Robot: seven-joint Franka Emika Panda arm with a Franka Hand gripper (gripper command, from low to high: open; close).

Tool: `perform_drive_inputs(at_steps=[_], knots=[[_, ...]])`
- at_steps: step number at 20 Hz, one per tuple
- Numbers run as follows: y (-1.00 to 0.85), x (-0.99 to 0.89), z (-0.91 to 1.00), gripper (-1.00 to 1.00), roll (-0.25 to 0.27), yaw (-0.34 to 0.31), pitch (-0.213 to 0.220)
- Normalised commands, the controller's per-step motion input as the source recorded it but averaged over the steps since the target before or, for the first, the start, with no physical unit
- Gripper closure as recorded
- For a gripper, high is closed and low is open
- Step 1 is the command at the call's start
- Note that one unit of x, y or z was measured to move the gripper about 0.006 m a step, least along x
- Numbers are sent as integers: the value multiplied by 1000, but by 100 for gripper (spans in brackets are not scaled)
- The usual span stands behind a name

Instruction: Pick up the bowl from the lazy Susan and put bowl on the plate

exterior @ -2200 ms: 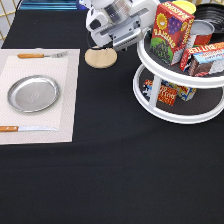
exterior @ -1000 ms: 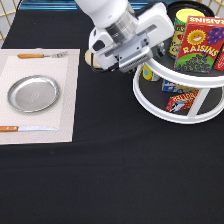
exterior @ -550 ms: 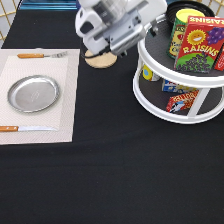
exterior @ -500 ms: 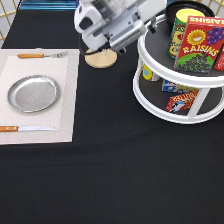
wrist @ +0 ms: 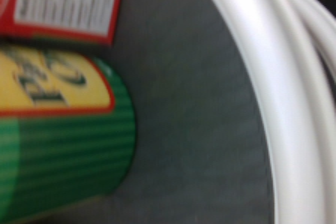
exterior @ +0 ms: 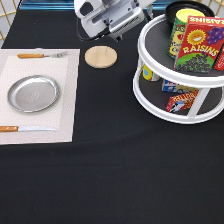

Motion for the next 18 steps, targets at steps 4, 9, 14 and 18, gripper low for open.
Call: perform_drive_inputs(at_steps=[4,9,14,18], knots=[[644,-578,-65,-100,-92,-17,-139],[281,-398,-249,-100,-64,-39,-153],[-35,-384,-487,-100,-43,-72,-161],[0,-349,-496,-100,-46,-36,-154]])
